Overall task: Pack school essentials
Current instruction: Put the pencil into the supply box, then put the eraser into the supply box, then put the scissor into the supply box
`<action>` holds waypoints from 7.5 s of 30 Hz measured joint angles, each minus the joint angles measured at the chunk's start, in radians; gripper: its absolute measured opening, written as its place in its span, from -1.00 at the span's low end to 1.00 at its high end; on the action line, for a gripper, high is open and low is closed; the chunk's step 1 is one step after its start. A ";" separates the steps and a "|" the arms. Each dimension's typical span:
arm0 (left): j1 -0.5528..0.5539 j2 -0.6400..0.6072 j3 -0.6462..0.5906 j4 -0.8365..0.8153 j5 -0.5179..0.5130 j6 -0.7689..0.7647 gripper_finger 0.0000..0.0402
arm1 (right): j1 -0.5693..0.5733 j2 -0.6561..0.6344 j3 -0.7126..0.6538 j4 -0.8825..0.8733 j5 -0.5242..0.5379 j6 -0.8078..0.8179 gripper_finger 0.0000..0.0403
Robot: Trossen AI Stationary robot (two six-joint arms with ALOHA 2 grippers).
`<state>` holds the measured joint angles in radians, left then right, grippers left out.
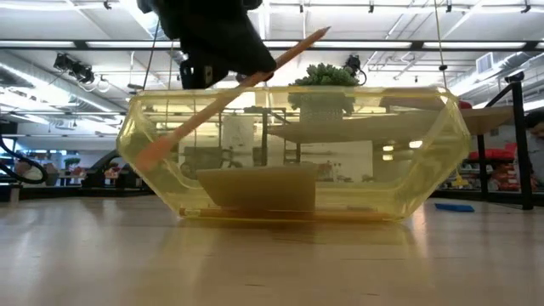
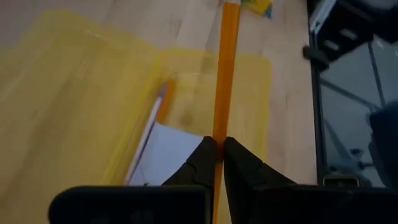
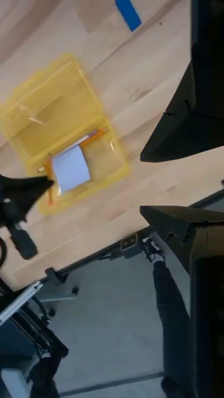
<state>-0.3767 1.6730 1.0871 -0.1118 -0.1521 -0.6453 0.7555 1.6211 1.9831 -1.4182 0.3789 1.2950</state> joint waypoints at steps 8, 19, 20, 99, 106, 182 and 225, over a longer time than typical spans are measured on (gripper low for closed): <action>-0.010 0.025 0.000 -0.011 0.027 0.012 -0.74 | 0.000 0.000 0.000 -0.001 0.043 0.014 -0.35; -0.008 0.025 0.000 -0.022 0.025 0.014 -0.09 | 0.000 0.000 0.000 -0.002 0.071 0.017 -0.35; -0.008 0.025 0.000 -0.026 0.025 0.013 -0.06 | 0.000 0.000 0.000 -0.001 0.078 0.020 -0.35; 0.105 -0.563 0.000 -0.172 -0.157 -0.202 -0.47 | -0.405 0.003 -1.160 0.561 0.013 0.746 -0.09; 0.105 -0.560 0.000 -0.172 -0.157 -0.208 -0.47 | -0.407 0.003 -1.217 0.656 0.032 0.733 -0.09; 0.105 -0.560 0.000 -0.174 -0.079 -0.143 -0.47 | -0.305 0.003 -0.734 0.643 -0.019 0.327 -0.63; 0.104 -0.560 0.000 -0.173 -0.091 -0.155 -0.47 | -0.279 0.004 -0.941 1.200 -0.089 -0.143 -0.19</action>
<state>-0.2726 1.1126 1.0870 -0.2852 -0.2428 -0.8005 0.4767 1.6249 1.0420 -0.2180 0.2901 1.1519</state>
